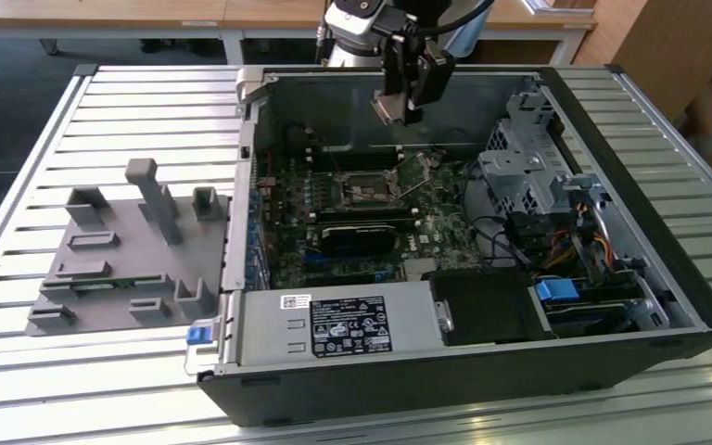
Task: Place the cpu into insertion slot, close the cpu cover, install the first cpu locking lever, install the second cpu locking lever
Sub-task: 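Place the cpu into insertion slot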
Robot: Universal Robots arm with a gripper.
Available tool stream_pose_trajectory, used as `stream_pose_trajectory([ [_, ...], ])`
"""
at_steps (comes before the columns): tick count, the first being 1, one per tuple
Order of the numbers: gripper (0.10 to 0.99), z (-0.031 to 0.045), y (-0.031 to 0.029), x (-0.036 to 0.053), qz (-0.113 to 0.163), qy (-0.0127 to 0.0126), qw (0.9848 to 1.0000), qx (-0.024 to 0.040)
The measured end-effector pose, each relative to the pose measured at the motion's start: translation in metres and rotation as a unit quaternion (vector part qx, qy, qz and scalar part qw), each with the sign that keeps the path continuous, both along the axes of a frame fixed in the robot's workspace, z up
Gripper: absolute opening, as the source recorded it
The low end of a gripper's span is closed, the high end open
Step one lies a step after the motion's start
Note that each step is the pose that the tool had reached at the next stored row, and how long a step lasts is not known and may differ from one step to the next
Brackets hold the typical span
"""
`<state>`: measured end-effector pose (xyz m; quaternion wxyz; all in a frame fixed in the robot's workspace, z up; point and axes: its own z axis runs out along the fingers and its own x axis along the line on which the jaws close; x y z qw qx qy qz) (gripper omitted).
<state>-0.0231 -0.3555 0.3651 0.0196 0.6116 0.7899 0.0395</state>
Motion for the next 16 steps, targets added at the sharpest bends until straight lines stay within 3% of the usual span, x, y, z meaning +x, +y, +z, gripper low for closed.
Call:
stream_pose_trajectory([
  [16, 0.541, -0.0075, 0.0000, 0.0000, -0.027, 0.0000, 0.9996, 0.0000],
])
